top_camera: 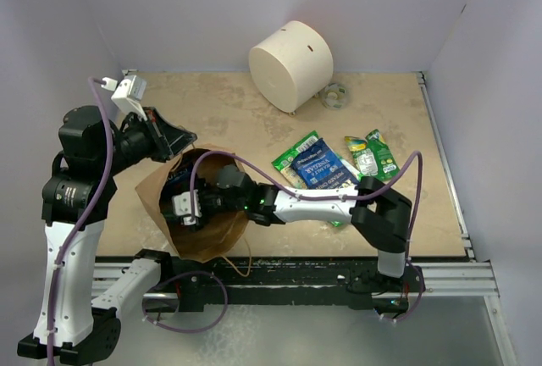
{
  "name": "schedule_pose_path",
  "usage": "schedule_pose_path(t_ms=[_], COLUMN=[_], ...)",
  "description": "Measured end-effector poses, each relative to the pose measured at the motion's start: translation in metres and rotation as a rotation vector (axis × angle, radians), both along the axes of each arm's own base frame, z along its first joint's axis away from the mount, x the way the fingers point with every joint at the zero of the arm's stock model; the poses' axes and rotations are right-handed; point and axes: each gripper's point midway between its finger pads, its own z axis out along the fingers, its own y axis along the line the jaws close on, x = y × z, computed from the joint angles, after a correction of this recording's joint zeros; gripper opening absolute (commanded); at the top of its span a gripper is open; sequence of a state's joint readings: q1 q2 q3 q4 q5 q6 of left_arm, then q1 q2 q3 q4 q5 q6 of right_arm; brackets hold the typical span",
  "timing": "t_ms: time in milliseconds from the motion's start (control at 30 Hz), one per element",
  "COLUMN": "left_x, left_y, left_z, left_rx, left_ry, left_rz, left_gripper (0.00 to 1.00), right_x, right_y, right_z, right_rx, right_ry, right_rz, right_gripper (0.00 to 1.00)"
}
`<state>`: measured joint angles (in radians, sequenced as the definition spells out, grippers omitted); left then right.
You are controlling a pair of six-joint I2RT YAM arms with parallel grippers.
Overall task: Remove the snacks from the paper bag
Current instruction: Take out the snack from the paper bag.
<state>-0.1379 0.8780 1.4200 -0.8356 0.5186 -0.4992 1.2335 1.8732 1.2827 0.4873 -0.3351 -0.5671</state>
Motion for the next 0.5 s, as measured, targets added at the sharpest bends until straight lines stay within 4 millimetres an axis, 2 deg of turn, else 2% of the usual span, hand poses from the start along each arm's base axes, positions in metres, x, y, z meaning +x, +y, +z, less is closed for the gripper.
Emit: schedule_pose_path(t_ms=[200,367,500], left_x=[0.001,0.001,0.001], left_y=[0.002,0.003,0.003], left_z=[0.003,0.003,0.002], left_rx=[0.018,0.023,0.024], left_ry=[-0.015,-0.013,-0.011], left_rz=[0.004,0.007,0.011], left_gripper=[0.00,0.00,0.00], right_x=[-0.002,0.014,0.022], right_y=[0.002,0.009,0.012], right_z=[-0.011,-0.049,-0.072], right_rx=[-0.014,-0.077,-0.133], right_ry=[0.051,0.084,0.102], right_rz=[0.000,-0.086,-0.132], right_gripper=[0.66,0.59,0.48])
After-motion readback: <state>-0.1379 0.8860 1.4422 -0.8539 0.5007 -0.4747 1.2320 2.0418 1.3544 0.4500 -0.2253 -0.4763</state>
